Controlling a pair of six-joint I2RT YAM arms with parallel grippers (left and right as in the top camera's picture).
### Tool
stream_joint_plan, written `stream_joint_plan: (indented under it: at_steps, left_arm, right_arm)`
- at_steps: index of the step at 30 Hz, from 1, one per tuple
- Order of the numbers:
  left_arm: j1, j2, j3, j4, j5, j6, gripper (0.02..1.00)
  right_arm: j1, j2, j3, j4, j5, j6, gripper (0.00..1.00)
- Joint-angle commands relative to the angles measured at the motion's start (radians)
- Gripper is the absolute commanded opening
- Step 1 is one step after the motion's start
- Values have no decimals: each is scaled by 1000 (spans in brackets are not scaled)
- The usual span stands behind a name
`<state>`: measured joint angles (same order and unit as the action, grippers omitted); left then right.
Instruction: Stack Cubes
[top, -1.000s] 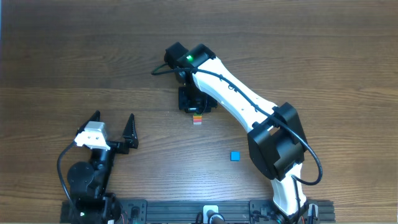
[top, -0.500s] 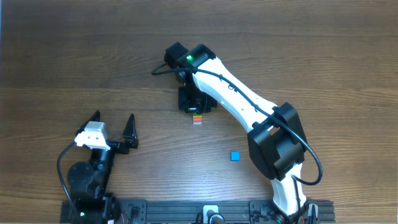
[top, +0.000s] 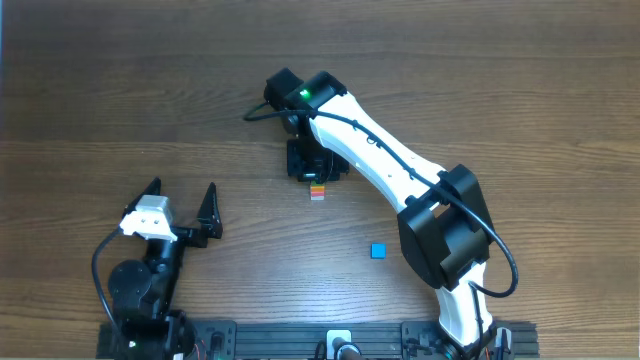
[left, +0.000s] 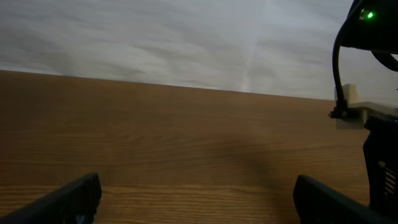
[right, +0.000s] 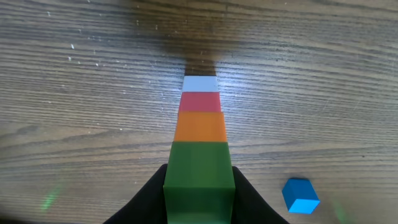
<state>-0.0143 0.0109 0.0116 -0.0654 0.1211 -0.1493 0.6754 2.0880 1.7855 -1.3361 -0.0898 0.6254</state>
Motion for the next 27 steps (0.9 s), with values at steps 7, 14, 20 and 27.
stream_joint_plan:
  at_steps: [7, 14, 20, 27]
  left_arm:
    - [5, -8, -6, 0, 9, 15, 1000]
    - [5, -8, -6, 0, 9, 15, 1000]
    - [5, -8, -6, 0, 9, 15, 1000]
    - [5, -8, -6, 0, 9, 15, 1000]
  right_arm:
    - [-6, -5, -10, 2, 20, 6, 318]
    - [-6, -5, -14, 2, 20, 6, 327]
    - [-6, -5, -14, 2, 20, 6, 577]
    - [-6, -24, -13, 2, 20, 6, 993]
